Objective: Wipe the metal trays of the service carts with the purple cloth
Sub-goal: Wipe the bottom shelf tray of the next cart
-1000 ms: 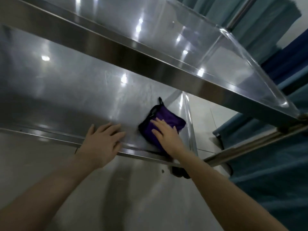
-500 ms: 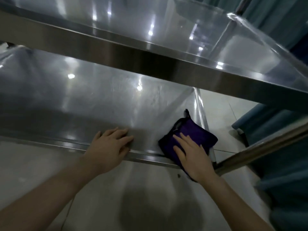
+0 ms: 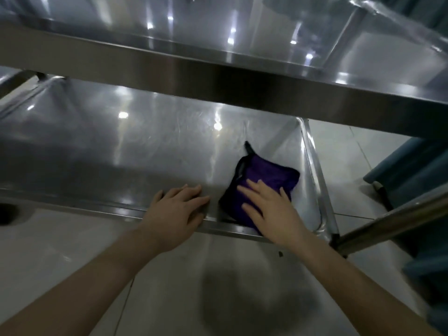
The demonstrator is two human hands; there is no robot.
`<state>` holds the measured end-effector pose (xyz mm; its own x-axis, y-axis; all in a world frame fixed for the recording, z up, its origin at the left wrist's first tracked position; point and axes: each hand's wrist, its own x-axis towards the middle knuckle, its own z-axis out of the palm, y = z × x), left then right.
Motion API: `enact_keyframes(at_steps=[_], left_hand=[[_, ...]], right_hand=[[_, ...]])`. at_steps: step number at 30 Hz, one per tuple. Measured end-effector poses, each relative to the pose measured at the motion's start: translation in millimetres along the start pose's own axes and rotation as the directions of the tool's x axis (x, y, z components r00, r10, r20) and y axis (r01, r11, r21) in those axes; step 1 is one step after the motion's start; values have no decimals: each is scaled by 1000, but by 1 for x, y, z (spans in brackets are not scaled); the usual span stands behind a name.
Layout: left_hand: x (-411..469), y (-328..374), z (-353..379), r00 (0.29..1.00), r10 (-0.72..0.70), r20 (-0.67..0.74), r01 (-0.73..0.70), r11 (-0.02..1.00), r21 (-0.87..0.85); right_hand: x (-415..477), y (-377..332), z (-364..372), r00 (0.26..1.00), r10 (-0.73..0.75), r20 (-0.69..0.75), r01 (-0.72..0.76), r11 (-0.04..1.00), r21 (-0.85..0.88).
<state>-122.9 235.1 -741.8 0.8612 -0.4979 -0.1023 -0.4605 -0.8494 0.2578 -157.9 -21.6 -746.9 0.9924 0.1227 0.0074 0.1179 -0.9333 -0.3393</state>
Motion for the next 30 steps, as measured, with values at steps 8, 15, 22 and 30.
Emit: enact_keyframes(at_steps=[8, 15, 22, 30], left_hand=[[-1, -1, 1, 1000, 4, 7, -4, 1000, 7], [-3, -2, -1, 999, 35, -26, -36, 998, -50], [-23, -18, -9, 978, 187, -98, -191, 981, -35], [-17, -34, -9, 999, -37, -20, 37, 999, 8]], right_hand=[[58, 44, -26, 946, 312, -84, -315, 949, -29], [115, -16, 7, 981, 188, -46, -192, 979, -75], [70, 7, 6, 987, 83, -141, -99, 989, -112], [86, 36, -8, 790, 571, -223, -593, 805, -37]])
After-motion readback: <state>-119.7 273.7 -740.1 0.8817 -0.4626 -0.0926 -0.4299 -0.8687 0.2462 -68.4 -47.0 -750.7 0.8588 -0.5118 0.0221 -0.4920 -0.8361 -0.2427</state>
